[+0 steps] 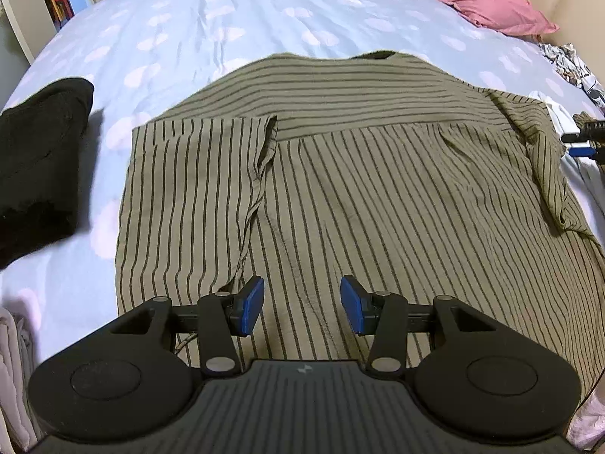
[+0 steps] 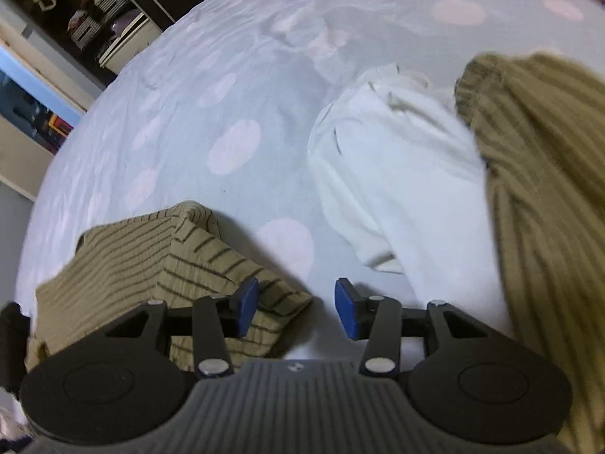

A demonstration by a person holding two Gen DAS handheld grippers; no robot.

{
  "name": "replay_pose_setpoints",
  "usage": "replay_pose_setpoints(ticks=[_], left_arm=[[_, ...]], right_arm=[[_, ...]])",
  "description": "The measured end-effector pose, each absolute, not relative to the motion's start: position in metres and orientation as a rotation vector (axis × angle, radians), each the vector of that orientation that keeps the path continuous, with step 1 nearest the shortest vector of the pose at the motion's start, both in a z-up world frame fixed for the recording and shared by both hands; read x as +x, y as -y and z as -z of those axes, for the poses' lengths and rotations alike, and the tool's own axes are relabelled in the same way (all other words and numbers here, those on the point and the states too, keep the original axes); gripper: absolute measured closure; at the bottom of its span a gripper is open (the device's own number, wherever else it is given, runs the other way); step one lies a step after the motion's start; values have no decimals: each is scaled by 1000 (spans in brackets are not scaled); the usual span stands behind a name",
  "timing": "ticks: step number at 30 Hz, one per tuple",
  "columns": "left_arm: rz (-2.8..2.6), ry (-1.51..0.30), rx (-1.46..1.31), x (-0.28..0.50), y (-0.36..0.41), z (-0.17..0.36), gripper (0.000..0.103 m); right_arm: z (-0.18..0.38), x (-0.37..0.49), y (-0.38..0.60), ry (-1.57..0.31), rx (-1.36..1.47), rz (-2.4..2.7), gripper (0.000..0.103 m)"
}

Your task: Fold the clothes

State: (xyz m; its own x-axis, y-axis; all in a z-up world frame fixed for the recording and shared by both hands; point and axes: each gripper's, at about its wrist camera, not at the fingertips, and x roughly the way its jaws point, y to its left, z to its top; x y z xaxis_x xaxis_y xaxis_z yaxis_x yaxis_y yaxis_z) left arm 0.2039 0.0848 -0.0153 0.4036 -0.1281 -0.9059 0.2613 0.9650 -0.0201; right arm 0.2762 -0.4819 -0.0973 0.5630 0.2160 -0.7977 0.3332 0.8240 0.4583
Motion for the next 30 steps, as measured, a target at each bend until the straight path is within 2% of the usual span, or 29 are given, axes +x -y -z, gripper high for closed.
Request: replay_pose_setpoints(ticks=[3, 4, 5, 6, 11, 20, 30], left_arm=[[237, -1144, 132, 208, -89, 19, 60], [236, -1146, 131, 208, -90, 19, 60], [234, -1148, 129, 209, -91, 20, 60], [232, -1151, 129, 210, -92, 20, 60], [227, -1166, 145, 211, -95, 25, 60], [249, -1156, 146, 206, -93, 20, 60], [255, -1131, 131, 201, -99, 9, 60]], right_arm=[[101, 284, 475, -1005, 591, 49, 61], [102, 287, 473, -1011, 579, 41, 72], [102, 288, 472, -1014, 581, 29, 90], [100, 289, 471, -1015, 587, 15, 95], [81, 289, 466, -973, 580, -45, 98], [12, 289, 426, -828, 592, -247, 98], [2, 321, 334, -881, 444, -365, 98]])
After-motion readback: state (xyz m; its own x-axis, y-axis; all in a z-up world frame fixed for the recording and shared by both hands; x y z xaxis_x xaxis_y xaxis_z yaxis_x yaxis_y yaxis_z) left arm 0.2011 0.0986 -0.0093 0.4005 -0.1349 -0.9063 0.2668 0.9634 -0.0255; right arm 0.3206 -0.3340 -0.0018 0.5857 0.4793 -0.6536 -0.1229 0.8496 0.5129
